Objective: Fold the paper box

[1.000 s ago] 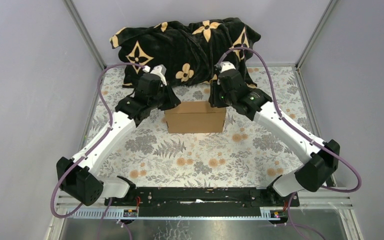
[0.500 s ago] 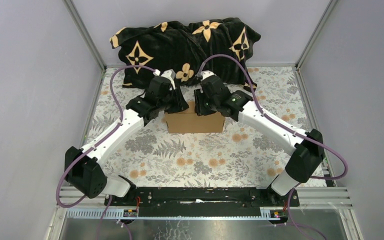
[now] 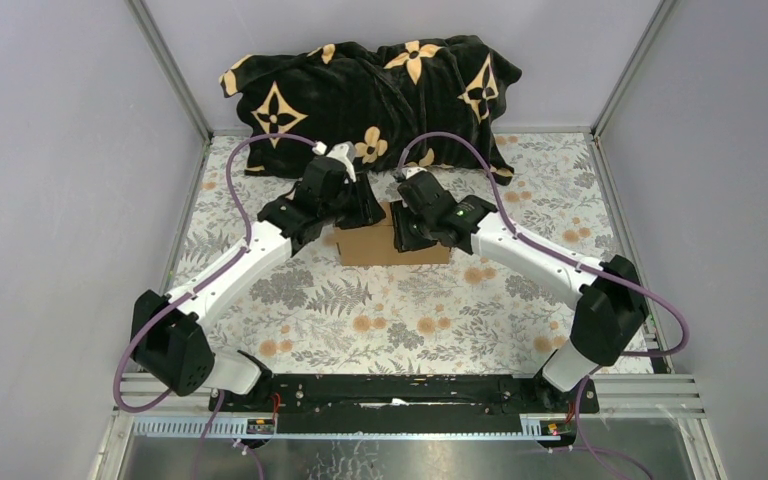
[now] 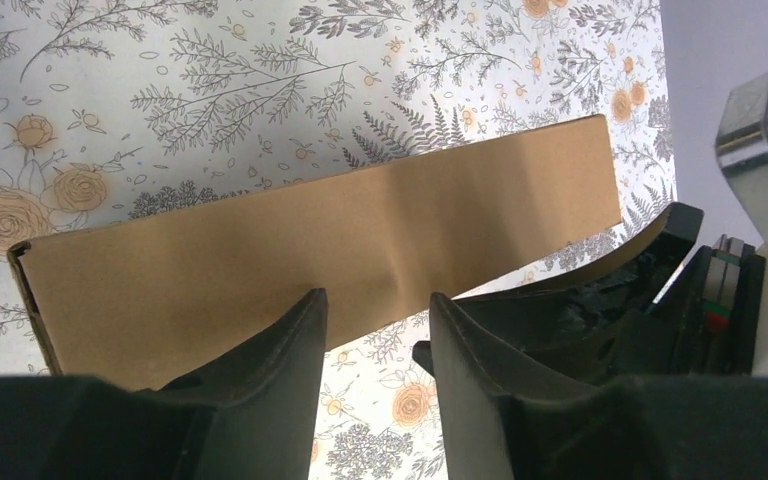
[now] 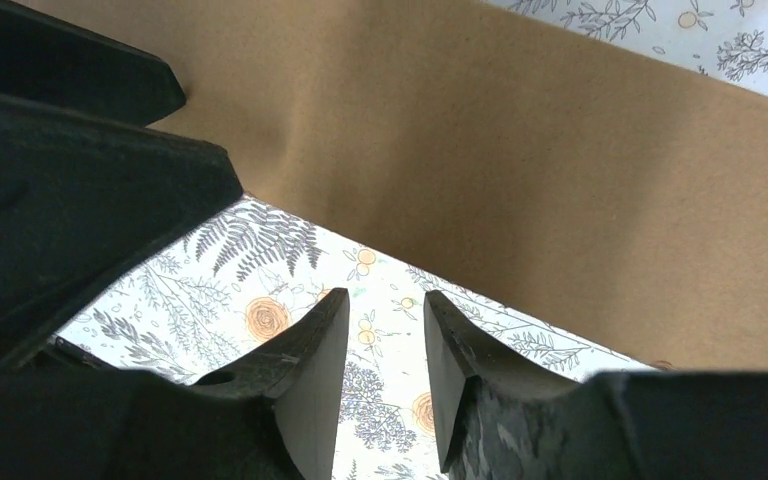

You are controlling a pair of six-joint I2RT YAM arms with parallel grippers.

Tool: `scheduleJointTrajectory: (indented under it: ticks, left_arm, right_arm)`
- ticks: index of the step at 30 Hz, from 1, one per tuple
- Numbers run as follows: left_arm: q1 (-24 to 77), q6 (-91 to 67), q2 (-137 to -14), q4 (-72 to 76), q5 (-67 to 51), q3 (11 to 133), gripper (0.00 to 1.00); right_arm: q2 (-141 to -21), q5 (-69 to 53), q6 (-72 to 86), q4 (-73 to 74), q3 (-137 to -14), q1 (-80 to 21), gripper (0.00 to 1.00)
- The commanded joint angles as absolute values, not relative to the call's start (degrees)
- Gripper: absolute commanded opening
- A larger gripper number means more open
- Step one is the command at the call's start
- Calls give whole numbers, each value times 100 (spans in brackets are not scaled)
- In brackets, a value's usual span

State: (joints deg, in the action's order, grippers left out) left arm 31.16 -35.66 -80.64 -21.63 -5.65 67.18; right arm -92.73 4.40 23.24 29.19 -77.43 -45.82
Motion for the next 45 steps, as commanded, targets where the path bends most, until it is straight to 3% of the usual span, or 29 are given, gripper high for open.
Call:
scheduleJointTrajectory:
  ticks: [1,8,9,10,11,13,14,25,34,45]
  left_arm:
    - [3166,-3367,-8008,-2683,-501,7333,53]
    - [2842,-2929,-8092,-3462,-455,8634,67]
    - [2698,-2927,-8020,-3485,-527,8628,71]
    - [2541,-2934,-7928,-3489,-599,8577,91]
    - [2374,-2955,-7837,-3484,-698,8485,98]
    - [2051,-2965,-7637,-3481,-836,8251,99]
    - [1897,-2977,-7578,-3481,-886,8118,99]
    - [721,-3148,-7524,-2817,-1988,6861,99]
    - [465,-3445,-7821,-2130,-2789,6689,99]
    - [413,-3669,-8096,-1678,-3221,6519,99]
  right_arm:
    - [-8810,495,2266,2934,-8306,-4614,43]
    - [-8445,482,2088,3419,-9031,-4440,60]
    - [-8335,377,2089,3453,-9050,-4318,63]
    - [-8248,220,2102,3469,-9029,-4139,67]
    - [-8142,-32,2141,3448,-8964,-3928,72]
    - [-7881,-515,2219,3300,-8692,-3418,96]
    - [-7771,-648,2230,3247,-8544,-3185,99]
    - [-7519,-2479,2532,2109,-7010,-1211,100]
    - [-7972,-3802,3279,617,-6429,-836,100]
    - [-8470,-4354,3662,316,-6506,-835,100]
